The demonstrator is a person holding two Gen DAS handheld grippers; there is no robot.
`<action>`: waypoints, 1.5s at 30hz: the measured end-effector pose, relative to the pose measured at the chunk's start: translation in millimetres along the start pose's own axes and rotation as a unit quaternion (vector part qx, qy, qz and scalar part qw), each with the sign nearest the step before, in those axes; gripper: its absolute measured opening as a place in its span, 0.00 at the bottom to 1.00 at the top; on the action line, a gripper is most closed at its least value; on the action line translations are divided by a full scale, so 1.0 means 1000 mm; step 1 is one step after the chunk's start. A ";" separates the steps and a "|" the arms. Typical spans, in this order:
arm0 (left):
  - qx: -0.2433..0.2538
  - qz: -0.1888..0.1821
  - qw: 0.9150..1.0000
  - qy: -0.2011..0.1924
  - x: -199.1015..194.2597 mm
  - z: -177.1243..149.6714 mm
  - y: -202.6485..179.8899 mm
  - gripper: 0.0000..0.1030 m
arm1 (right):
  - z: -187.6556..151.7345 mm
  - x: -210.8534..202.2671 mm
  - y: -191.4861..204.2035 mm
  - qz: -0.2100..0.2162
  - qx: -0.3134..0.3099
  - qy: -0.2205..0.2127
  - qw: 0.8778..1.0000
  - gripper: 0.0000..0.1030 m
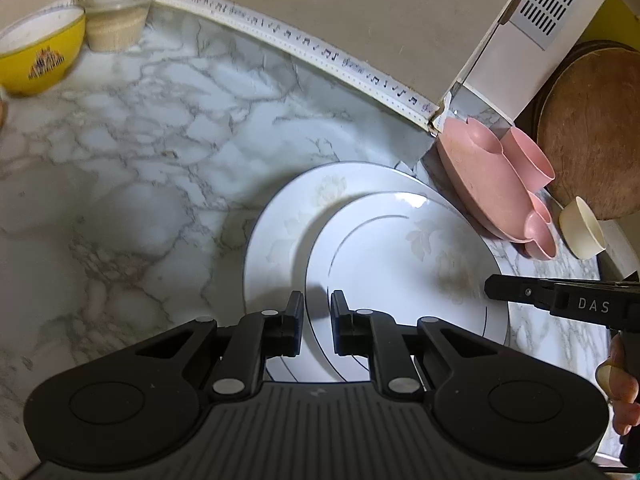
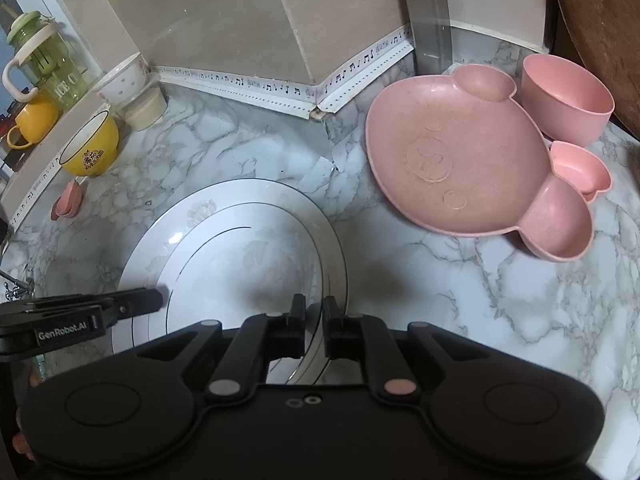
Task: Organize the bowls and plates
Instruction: 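Lower the small plate onto the large plate and open both tools, then move both tools toward the pink bear-shaped plate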
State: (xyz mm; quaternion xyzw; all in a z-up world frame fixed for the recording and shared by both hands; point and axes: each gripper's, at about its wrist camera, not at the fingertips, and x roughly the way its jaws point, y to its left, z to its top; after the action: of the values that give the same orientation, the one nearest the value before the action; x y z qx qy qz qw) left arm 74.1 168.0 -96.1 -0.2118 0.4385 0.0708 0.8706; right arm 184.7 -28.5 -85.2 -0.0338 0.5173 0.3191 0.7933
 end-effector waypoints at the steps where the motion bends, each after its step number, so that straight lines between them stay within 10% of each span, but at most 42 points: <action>1: 0.002 0.001 1.000 -0.003 -0.002 0.001 0.000 0.13 | 0.000 0.001 0.000 0.000 0.000 0.000 1.000 0.09; 14: 0.025 0.013 0.999 -0.026 -0.015 -0.001 -0.009 0.13 | 0.002 0.012 0.004 -0.003 -0.001 0.003 1.000 0.03; 39: 0.100 -0.016 0.993 -0.055 -0.042 -0.003 -0.059 0.14 | -0.017 -0.054 0.029 0.018 -0.051 -0.050 0.997 0.32; 45: 0.117 -0.032 0.990 -0.067 -0.053 -0.004 -0.071 0.31 | -0.027 -0.080 0.026 0.012 -0.046 -0.077 0.996 0.40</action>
State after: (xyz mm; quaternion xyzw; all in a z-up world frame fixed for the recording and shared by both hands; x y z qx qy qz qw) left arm 60.8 106.0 -34.4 -0.1176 0.3773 0.0055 0.9186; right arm 127.6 -55.7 -23.1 -0.0395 0.4397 0.3541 0.8245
